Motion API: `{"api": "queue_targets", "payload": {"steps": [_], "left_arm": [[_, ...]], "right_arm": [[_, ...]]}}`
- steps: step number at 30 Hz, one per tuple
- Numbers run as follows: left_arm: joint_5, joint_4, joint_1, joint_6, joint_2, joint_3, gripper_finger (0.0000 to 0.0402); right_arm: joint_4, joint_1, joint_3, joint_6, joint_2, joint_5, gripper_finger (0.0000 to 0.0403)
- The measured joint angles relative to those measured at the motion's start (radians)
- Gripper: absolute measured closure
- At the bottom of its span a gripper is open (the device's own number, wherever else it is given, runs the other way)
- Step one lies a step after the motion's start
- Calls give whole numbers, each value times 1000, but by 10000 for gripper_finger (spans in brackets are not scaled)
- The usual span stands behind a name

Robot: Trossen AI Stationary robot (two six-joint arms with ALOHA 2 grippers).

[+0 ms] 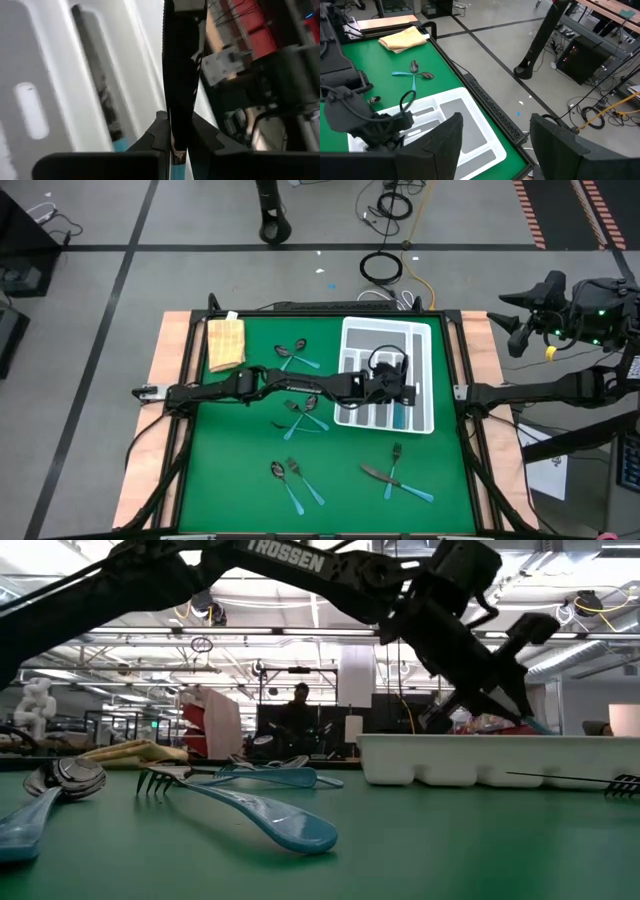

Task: Sort silverware
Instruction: Put the blue table knife into the silverware tray with the other blue table knives

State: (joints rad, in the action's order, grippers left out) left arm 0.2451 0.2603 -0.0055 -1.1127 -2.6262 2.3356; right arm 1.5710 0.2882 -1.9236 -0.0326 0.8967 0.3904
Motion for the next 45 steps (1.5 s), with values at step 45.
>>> {"api": "queue_targets", "payload": {"steps": [45], "left_arm": [[-127, 244, 35, 563, 431, 21, 261]], "right_arm": [[-1, 0, 163, -32, -37, -335, 188]]}}
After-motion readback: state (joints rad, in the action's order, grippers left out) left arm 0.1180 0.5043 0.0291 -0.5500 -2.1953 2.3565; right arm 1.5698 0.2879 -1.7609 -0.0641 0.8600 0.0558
